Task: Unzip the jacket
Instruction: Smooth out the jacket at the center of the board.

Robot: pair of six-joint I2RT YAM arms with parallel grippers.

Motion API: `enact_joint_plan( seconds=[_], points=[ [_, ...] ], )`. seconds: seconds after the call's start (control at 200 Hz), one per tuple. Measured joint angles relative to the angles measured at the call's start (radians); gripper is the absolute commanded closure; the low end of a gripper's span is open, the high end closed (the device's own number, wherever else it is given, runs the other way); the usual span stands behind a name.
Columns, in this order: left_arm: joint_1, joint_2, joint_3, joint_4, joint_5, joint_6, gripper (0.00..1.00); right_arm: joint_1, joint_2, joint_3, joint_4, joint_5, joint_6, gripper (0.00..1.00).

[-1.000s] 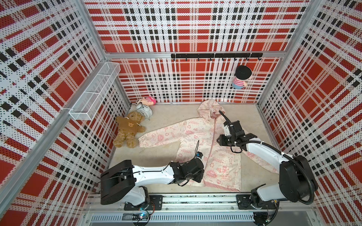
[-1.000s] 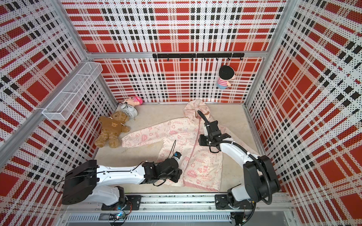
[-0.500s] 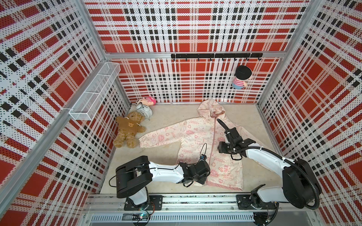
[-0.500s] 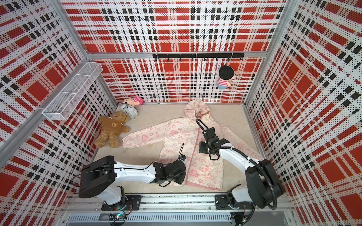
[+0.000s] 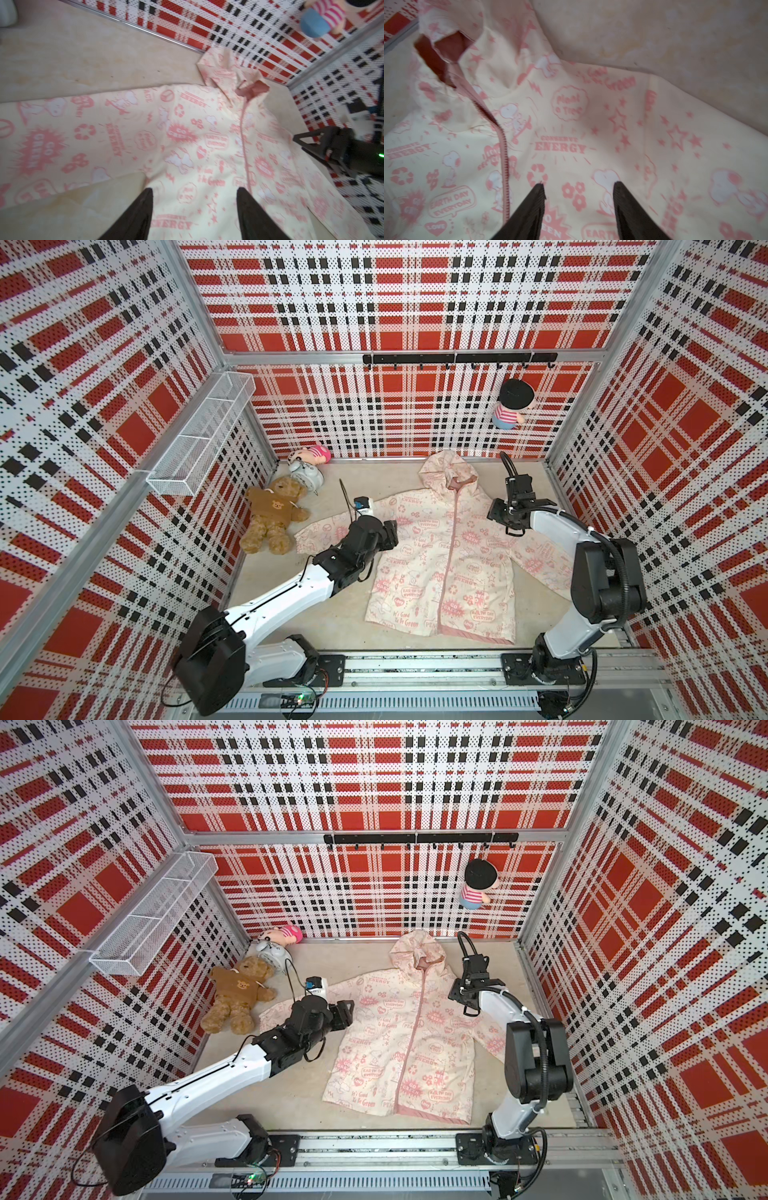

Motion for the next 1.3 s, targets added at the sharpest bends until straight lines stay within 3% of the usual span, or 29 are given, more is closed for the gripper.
enact_joint_plan(
  seconds=[0.14, 0.251, 0.301, 0.536, 0.706, 0.912, 1.062, 1.278, 1.303],
  points=[
    [0.09, 0.253, 0.199, 0.007, 0.035, 0.081, 0.38, 0.038, 0.143, 0.185, 0.007, -0.043, -0.024, 0.38],
    [0.15, 0.48, 0.393, 0.023, 0.103, 0.096, 0.58, 0.083, 0.23, 0.291, 0.002, -0.069, -0.036, 0.44],
    [0.179, 0.574, 0.456, 0.03, 0.135, 0.091, 0.63, 0.104, 0.267, 0.324, 0.002, -0.082, -0.042, 0.47],
    [0.27, 0.806, 0.471, 0.048, 0.181, 0.041, 0.86, 0.18, 0.388, 0.326, -0.014, -0.128, -0.05, 0.55],
    [0.322, 0.784, 0.389, 0.13, 0.175, 0.002, 1.0, 0.206, 0.412, 0.34, -0.018, -0.141, -0.061, 0.54],
    [0.435, 0.651, 0.176, 0.225, 0.17, -0.063, 1.0, 0.22, 0.411, 0.325, 0.001, -0.147, -0.069, 0.55],
    [0.414, 0.548, 0.062, 0.203, 0.107, -0.097, 1.0, 0.246, 0.375, 0.254, 0.039, -0.136, -0.084, 0.55],
    [0.365, 0.295, -0.08, 0.053, -0.033, -0.113, 1.0, 0.26, 0.311, 0.214, -0.055, -0.129, -0.12, 0.43],
    [0.353, 0.255, -0.083, 0.034, -0.057, -0.112, 0.95, 0.258, 0.309, 0.224, -0.076, -0.129, -0.125, 0.42]
  ],
)
